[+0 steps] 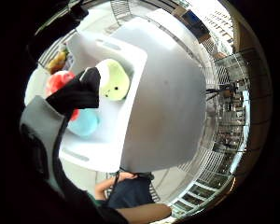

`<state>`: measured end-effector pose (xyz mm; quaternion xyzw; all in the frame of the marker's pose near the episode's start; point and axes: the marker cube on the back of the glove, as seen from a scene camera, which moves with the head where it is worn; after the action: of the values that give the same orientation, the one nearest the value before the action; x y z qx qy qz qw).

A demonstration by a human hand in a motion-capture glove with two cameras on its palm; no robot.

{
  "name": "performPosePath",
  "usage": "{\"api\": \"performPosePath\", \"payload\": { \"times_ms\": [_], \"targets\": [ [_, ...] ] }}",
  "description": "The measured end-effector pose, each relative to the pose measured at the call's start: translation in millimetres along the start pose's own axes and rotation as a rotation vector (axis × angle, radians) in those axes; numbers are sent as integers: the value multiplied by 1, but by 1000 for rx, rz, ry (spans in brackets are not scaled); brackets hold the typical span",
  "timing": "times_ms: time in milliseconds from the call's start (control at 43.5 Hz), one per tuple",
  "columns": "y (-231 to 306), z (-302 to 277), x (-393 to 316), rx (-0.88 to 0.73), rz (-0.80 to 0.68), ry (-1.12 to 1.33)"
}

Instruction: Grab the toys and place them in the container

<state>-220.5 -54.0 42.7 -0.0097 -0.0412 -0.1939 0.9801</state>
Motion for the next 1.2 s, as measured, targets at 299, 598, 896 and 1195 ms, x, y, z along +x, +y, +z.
{"api": "performPosePath", "payload": {
  "times_ms": [299, 598, 896, 1195],
  "targets": [
    [9, -16, 101, 22, 111, 189],
    [66, -47, 111, 90, 164, 197],
    [143, -66, 240, 106, 251, 189],
    [210, -62, 323, 121, 295, 290]
  ]
}}
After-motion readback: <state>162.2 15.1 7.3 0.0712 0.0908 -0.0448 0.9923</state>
